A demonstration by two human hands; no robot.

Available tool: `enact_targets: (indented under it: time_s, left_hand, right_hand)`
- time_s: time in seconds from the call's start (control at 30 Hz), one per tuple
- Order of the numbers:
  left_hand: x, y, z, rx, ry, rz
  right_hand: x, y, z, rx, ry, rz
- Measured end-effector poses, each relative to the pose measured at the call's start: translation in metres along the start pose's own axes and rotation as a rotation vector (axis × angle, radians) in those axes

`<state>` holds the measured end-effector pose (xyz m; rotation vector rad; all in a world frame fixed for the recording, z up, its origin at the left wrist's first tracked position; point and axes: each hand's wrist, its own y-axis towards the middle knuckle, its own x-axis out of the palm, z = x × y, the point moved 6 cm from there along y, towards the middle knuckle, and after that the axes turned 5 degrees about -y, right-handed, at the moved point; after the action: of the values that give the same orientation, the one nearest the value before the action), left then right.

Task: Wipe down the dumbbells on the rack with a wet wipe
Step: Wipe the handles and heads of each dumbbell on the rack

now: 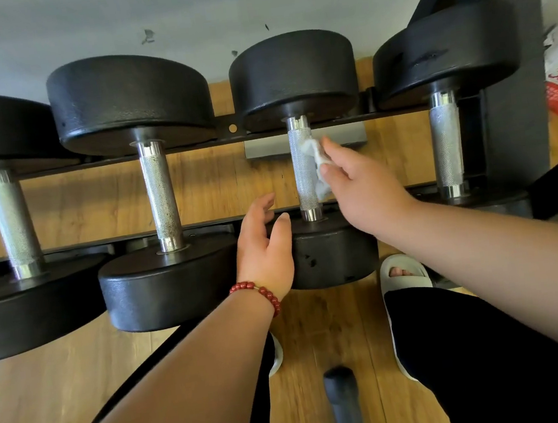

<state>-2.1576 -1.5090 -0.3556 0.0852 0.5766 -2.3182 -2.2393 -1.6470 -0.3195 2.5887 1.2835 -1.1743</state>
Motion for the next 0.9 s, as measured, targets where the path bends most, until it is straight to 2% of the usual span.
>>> enact_targets:
  time_s: [0.1, 0.17, 0.27, 0.33, 0.47, 0.67, 0.77, 0.9]
  left_hand:
    - [0.000, 0.000, 0.000, -0.001, 0.004, 0.000]
    - [0.000, 0.000, 0.000, 0.002, 0.004, 0.000]
    - [0.000, -0.001, 0.001, 0.005, 0.000, 0.004]
    - [0.000, -0.001, 0.001, 0.006, -0.003, 0.004]
    - [0.000, 0.000, 0.000, 0.004, -0.015, 0.002]
    - [0.000, 0.001, -0.001, 0.010, -0.006, -0.001]
    - [0.000, 0.001, -0.002, 0.014, -0.005, 0.001]
    - [0.000, 0.001, -0.002, 0.019, -0.008, 0.001]
  right_hand:
    - [0.015, 0.014, 0.005, 0.138, 0.113, -0.098]
    - [0.020, 0.024, 0.008, 0.238, 0.326, -0.139]
    - [0.023, 0.033, 0.007, 0.248, 0.551, -0.144]
    - [0.024, 0.036, 0.008, 0.236, 0.527, -0.149]
    - [0.032, 0.032, 0.011, 0.224, 0.392, -0.319]
    - [0.020, 0.052, -0.007, 0.203, 0.377, -0.127]
    - [0.027, 0.039, -0.001, 0.204, 0.186, -0.146]
    - [0.026, 0.038, 0.000, 0.192, 0.197, -0.168]
